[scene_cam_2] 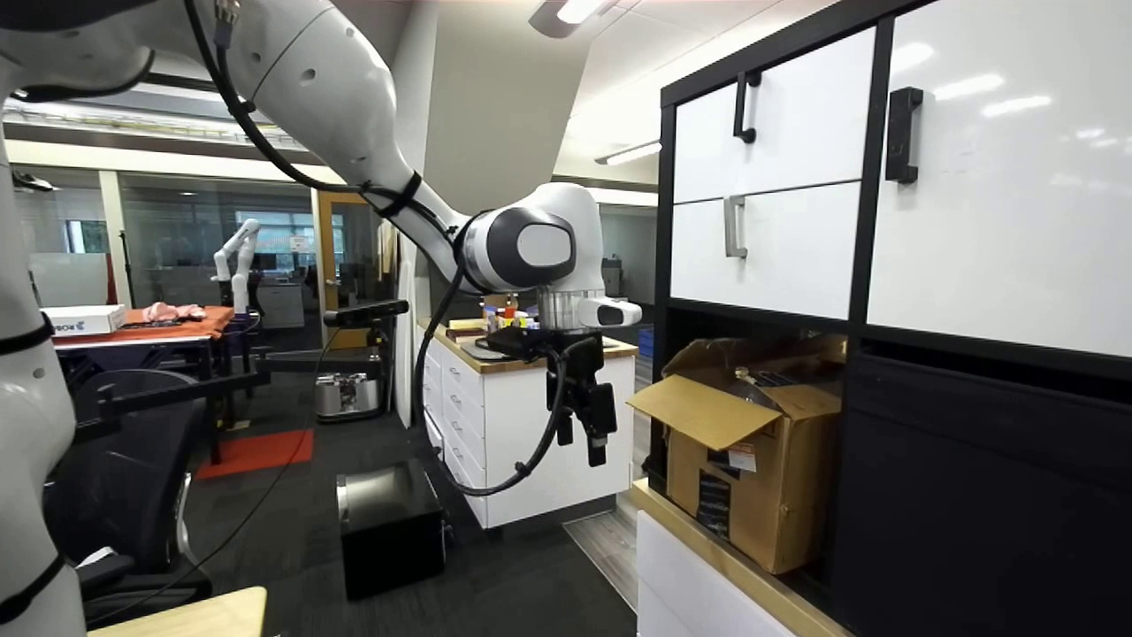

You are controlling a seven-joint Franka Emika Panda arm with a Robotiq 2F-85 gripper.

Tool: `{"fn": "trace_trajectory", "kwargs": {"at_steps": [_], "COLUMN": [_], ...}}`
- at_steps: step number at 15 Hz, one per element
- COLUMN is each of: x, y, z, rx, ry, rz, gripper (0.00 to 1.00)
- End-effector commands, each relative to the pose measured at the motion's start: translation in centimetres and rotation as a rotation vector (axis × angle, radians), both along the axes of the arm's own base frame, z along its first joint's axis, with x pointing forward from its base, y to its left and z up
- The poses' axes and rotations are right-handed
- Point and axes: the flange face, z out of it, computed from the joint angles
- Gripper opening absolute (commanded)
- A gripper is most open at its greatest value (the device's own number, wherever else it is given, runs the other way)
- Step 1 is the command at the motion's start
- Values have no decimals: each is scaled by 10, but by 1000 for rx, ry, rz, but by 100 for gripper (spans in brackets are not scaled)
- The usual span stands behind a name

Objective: Slide the box inwards

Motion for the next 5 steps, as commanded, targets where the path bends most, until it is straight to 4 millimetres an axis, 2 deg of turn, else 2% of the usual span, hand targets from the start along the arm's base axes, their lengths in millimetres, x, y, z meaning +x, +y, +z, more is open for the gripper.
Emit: {"fn": "trace_trajectory", "kwargs": {"at_steps": [1, 2, 3, 5], "x": [-23, -26, -10, -13], "y": [5, 6, 8, 9], "z": [14, 15, 7, 10], "rx": [7, 6, -1, -2], "ry": [56, 62, 46, 52], "rz": [-50, -54, -17, -20], "gripper": [100, 100, 100, 100]}}
